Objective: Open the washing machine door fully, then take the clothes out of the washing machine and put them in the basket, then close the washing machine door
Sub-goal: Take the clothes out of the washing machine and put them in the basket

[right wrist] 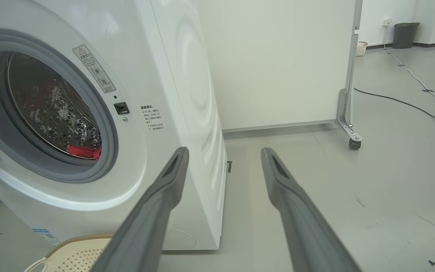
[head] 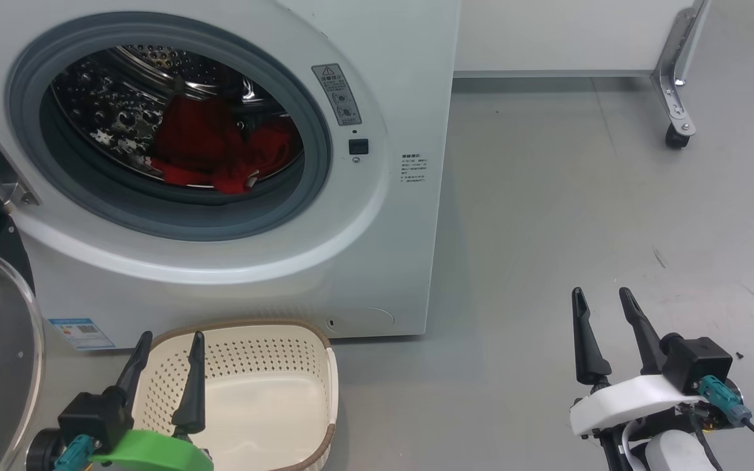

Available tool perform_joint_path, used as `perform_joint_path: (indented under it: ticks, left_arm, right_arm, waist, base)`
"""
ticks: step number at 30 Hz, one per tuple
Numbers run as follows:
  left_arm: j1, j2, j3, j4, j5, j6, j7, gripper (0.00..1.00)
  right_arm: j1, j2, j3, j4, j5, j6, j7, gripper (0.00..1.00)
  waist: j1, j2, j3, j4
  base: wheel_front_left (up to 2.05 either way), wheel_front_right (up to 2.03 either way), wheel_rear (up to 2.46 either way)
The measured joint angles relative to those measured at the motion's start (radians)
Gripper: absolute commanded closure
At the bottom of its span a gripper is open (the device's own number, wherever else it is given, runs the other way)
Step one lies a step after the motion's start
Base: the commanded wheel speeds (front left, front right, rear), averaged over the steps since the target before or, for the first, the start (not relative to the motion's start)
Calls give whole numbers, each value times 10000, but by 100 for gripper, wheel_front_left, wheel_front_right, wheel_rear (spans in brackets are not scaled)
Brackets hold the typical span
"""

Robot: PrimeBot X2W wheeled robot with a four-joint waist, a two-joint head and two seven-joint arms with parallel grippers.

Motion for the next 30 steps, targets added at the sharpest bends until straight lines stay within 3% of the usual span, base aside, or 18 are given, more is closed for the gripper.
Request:
perform_joint_path:
  ticks: [30]
  left_arm:
    - [0,-2,-31,102,58,48,-2,0]
  right_arm:
    - [0,21,27,36,-15,10,0,0]
  waist:
    - [0,0,-42,0]
  base:
    - [0,0,0]
